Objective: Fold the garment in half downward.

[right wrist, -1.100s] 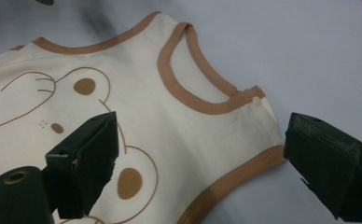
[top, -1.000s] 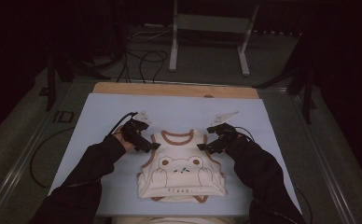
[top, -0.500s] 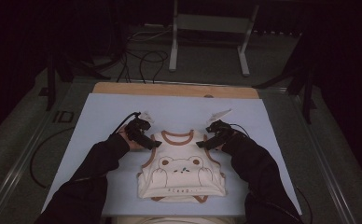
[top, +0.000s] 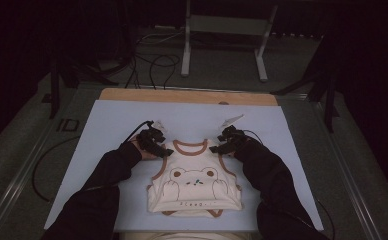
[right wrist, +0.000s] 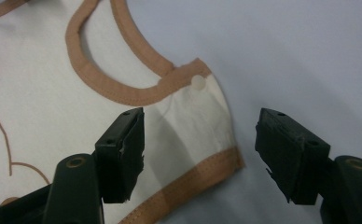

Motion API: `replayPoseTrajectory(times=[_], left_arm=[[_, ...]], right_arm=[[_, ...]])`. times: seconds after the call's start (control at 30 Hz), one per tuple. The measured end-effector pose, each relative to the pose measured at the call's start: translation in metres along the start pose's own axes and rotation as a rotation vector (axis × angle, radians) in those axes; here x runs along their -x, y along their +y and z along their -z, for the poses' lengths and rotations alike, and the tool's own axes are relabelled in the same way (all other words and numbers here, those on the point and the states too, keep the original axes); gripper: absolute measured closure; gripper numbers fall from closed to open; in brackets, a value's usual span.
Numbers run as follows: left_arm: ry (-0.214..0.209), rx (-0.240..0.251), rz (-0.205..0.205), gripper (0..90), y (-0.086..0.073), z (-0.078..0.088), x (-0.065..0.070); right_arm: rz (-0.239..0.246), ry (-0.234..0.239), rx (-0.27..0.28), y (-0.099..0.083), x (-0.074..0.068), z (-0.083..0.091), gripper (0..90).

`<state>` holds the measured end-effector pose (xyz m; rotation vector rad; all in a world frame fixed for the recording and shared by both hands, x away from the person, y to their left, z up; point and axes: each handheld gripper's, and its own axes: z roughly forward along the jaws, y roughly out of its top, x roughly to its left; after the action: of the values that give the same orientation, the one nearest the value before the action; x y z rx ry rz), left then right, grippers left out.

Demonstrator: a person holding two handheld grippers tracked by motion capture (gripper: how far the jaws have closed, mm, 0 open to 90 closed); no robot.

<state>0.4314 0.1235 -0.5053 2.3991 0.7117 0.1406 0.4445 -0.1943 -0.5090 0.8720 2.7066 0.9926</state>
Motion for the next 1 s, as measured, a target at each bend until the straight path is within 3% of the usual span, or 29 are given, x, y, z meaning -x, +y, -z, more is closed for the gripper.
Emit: replayPoseTrajectory(times=[0.17,0.37,0.63,1.0], left_arm=[[0.021,-0.020,-0.020,40.4,-0.001,-0.006,0.000],[0.038,-0.021,-0.017,45.4,0.002,-0.009,0.000],[0.031,-0.028,-0.015,60.3,0.009,-0.013,0.005],[0.003,-0.031,-0.013,79.6,0.010,-0.013,0.007]], right_arm=[[0.010,-0.022,-0.032,0.000,0.001,-0.004,41.3],[0.025,-0.043,-0.051,0.001,-0.001,-0.004,51.0],[0.088,-0.008,-0.074,0.004,-0.007,-0.004,76.2],[0.089,-0.004,-0.092,0.007,-0.010,-0.005,81.8]])
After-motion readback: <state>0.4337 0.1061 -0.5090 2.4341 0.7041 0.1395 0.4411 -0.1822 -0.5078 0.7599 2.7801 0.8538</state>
